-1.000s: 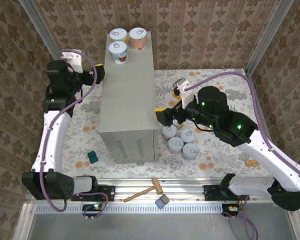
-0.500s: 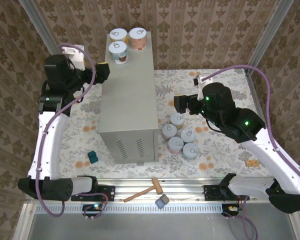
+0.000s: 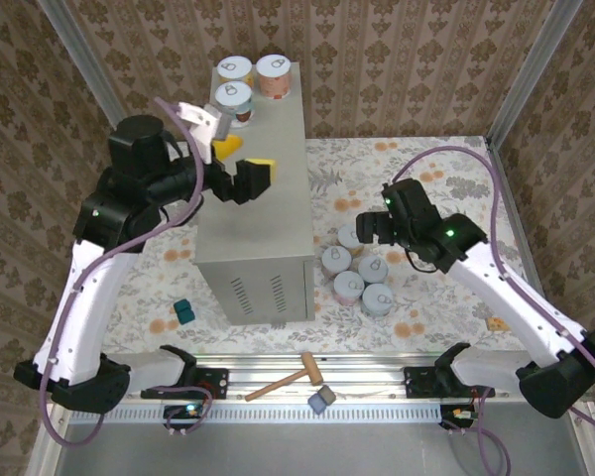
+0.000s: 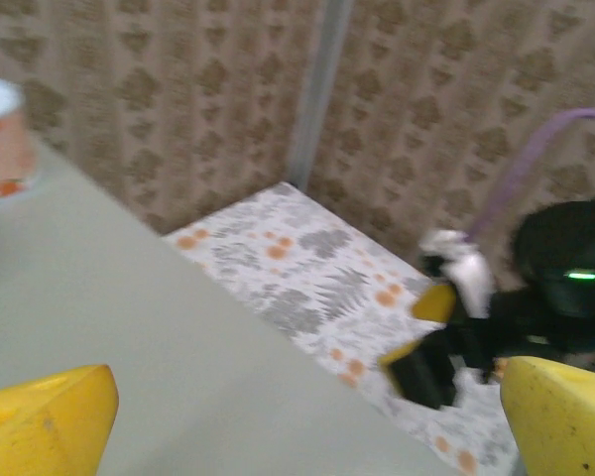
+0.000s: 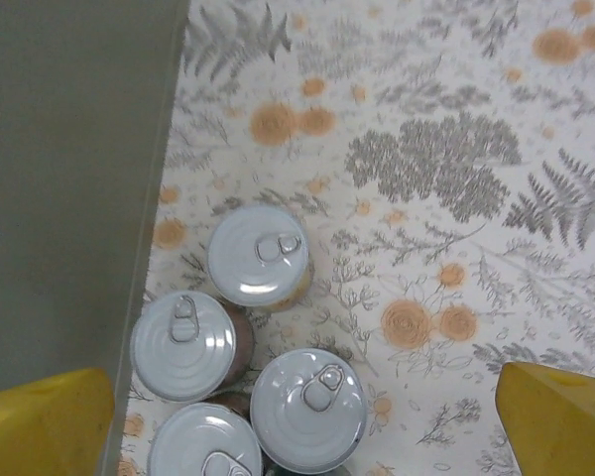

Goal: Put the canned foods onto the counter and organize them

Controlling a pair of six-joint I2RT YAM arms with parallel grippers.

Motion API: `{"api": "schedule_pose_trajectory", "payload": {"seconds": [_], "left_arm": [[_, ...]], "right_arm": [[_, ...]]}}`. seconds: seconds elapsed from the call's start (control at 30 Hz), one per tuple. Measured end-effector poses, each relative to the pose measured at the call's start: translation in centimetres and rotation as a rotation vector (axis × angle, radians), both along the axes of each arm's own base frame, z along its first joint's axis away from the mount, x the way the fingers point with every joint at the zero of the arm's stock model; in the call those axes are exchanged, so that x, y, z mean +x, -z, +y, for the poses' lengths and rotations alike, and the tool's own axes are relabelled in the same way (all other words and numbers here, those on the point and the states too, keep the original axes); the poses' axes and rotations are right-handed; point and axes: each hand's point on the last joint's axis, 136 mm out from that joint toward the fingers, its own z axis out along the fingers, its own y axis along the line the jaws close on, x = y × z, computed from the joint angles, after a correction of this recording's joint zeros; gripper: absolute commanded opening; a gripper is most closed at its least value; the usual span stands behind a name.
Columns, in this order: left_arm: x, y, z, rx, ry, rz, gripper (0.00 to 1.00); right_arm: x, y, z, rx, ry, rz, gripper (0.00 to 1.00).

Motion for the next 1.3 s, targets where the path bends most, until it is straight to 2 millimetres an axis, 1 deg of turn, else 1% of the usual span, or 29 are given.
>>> {"api": "schedule_pose_trajectory", "payload": {"seconds": [0.1,0.2,0.33,0.43,0.53,0.63,0.73,0.83,0.93,1.07,1.3], "left_arm": [[-1.6,0.6,-1.8,0.02,0.077,0.027,1.0],[-2.5,1.7,-3.2,0.051,0.128,0.061,1.0],[-3.3,3.0,-4.7,0.094,0.181,0.093,1.0],[-3.9,3.7,-5.7,0.128,0.216,0.104,1.0],[-4.2,4.3,-6.6,0.158,0.237,0.102,1.0],[-4.6,5.0,-7.3,0.188,0.261,0.1,1.0],[-5.1,5.6,-8.1,0.217,0.287,0.09,1.0],[-5.4,5.9,-8.8,0.238,0.307,0.07,1.0],[-5.5,6.1,-9.0,0.254,0.311,0.047,1.0],[-5.3,6.0,-9.0,0.266,0.304,0.017,1.0],[-5.0,6.1,-8.9,0.279,0.294,-0.02,1.0]], "right_arm": [[1.0,2.5,0.4,-0.003,0.007,0.052,1.0],[2.2,4.7,1.0,0.003,0.013,0.092,1.0],[4.0,7.5,2.1,0.013,0.026,0.135,1.0],[5.1,10.1,2.7,0.001,0.046,0.192,1.0],[6.3,11.9,3.4,-0.005,0.069,0.23,1.0],[7.4,13.1,3.9,0.006,0.096,0.244,1.0],[7.9,14.0,4.2,0.019,0.116,0.248,1.0],[8.5,14.6,4.5,0.028,0.132,0.253,1.0],[9.1,15.4,4.9,0.028,0.138,0.259,1.0],[9.1,16.3,4.8,0.021,0.147,0.277,1.0],[9.0,16.5,4.6,0.014,0.159,0.277,0.99]]}}
